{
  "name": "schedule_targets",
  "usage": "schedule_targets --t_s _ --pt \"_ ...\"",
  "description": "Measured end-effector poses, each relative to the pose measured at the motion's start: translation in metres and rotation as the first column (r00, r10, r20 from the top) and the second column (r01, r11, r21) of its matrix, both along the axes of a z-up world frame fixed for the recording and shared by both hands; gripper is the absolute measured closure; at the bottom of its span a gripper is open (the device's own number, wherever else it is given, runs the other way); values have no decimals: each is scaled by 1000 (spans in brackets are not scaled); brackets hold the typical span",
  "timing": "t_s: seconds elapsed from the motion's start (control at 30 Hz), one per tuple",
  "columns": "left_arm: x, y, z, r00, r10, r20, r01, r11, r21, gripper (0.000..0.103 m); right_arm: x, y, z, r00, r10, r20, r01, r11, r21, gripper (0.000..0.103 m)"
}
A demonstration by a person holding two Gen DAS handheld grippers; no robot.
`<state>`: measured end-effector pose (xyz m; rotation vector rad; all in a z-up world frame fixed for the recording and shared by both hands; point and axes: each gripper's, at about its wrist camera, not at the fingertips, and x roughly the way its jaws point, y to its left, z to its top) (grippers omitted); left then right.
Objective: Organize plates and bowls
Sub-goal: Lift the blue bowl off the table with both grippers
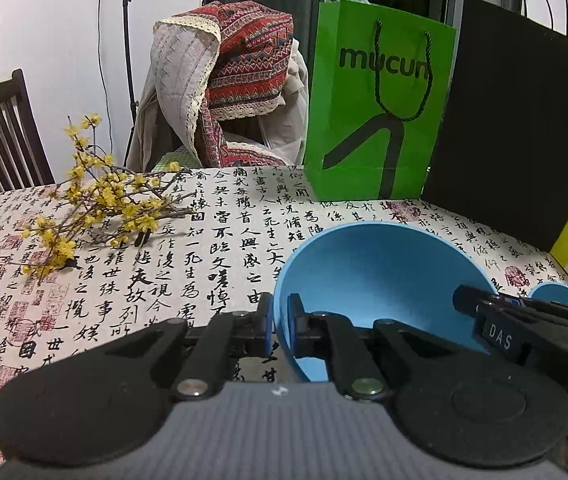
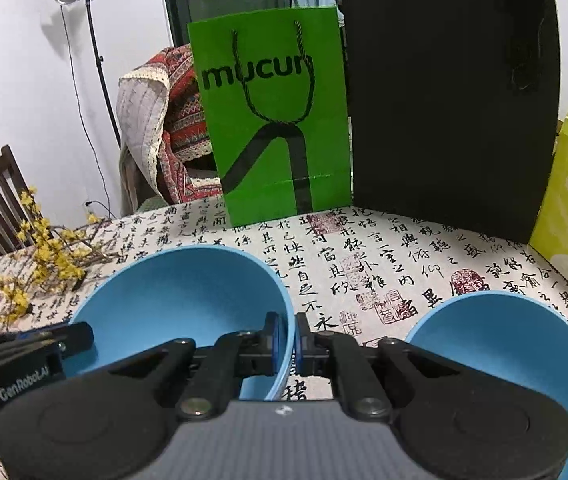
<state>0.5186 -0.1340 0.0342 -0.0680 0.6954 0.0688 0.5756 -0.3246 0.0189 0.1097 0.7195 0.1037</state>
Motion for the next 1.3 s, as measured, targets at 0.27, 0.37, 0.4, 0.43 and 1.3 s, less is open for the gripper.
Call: schedule_targets --t_s 0.27,0.37,0.4,0.43,1.3 --pt "-21 4 17 1000 2 25 -2 1000 14 95 -20 4 15 1000 3 10 -3 1000 16 96" --pt "-31 5 24 999 3 39 -4 1000 21 95 -28 6 21 1000 7 15 -7 1000 23 95" --pt "-34 5 26 999 3 46 -5 1000 23 95 -30 7 23 1000 8 17 -8 1000 24 95" --pt "-38 5 29 999 3 53 -4 1000 25 95 -33 8 25 1000 9 19 -9 1000 26 95" --pt "-96 26 58 994 2 106 -2 1000 -1 95 -86 20 56 999 9 53 -12 998 54 95"
